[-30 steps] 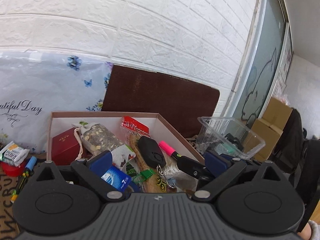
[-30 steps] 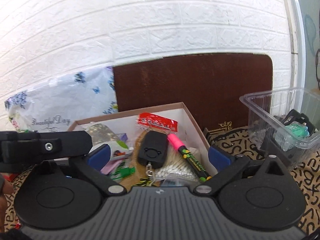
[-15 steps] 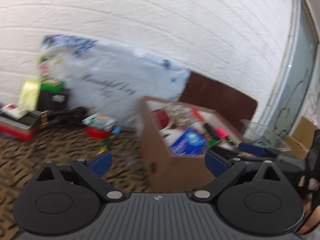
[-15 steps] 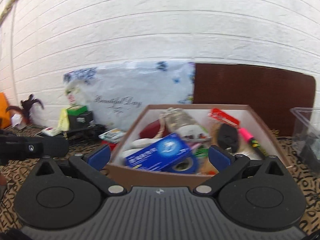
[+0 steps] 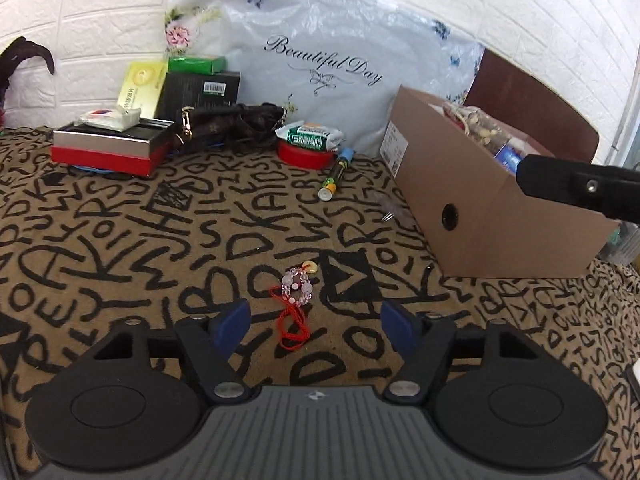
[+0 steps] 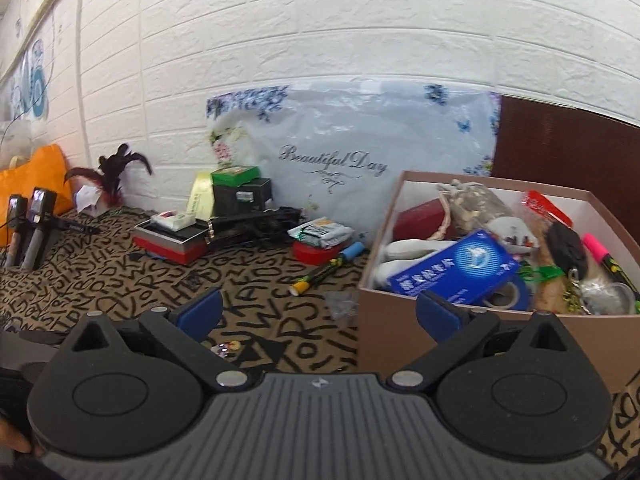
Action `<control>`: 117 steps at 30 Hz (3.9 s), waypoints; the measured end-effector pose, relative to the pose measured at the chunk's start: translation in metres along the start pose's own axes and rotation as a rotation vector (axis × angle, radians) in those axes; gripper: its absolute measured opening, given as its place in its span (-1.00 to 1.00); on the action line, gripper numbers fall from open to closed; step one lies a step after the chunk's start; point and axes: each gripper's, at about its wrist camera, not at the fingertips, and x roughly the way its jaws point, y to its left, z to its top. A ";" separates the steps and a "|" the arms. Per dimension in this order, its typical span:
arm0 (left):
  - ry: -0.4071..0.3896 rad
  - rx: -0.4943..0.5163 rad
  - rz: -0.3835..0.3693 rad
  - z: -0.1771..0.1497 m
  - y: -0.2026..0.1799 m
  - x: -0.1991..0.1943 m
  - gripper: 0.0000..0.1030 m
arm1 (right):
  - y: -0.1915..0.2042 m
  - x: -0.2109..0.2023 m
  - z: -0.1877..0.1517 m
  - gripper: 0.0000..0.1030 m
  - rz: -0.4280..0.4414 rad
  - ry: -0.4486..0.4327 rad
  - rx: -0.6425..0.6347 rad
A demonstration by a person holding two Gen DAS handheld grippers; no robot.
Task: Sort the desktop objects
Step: 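Withdraw both tools from the box toward the red lanyard and yellow marker, then grasp the red beaded lanyard with the left tool while the right tool grasps the yellow-green marker, then lift and carry the lanyard and marker over the cardboard box with both tools, then lower both items into the cardboard box and open both tools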
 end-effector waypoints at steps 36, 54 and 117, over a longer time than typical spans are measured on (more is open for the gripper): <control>0.003 -0.042 -0.018 0.008 0.064 0.025 -0.49 | 0.042 0.227 0.011 0.15 -0.190 0.210 -0.009; 0.034 0.043 -0.053 0.009 0.053 0.024 -0.86 | 0.025 0.223 0.003 -0.55 -0.130 0.256 0.026; -0.042 0.102 -0.446 0.167 -0.220 0.112 -0.36 | -0.229 0.001 0.003 -0.71 -0.300 -0.110 0.379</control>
